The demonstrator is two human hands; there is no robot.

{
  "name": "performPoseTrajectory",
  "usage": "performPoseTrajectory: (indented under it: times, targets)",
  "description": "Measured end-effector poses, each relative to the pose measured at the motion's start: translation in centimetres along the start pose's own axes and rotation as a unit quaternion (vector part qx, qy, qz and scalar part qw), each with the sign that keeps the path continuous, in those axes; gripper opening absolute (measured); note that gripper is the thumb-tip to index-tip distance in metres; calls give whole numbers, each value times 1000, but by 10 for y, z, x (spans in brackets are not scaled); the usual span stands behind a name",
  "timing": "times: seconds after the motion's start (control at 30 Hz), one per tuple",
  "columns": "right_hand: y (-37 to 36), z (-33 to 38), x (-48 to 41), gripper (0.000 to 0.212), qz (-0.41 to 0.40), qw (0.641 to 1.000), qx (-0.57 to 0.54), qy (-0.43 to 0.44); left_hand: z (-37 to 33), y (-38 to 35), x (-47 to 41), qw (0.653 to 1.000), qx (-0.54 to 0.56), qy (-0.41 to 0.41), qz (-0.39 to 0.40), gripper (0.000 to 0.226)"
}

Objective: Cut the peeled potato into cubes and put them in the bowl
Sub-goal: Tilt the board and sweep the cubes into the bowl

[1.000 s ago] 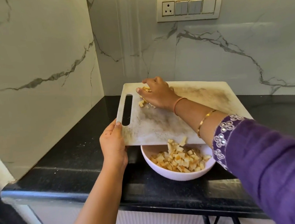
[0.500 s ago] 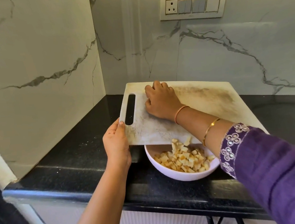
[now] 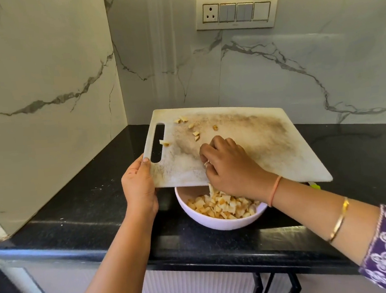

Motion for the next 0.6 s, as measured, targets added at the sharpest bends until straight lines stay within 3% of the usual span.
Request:
performPoseTrajectory:
  times: [0.6]
  targets:
    - [17,9,34,19,3,997,-71,6,1,-2,5,1000,-23,12,7,17]
Point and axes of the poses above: each hand's wrist, its own x-axis away from the middle knuckle, its own y-axis out of the back of the hand, z = x × y, the point moved 3 cm from there along -x, towards the middle knuckle, and after that the axes turned 14 degrees about -z, right-handed, at the moved point
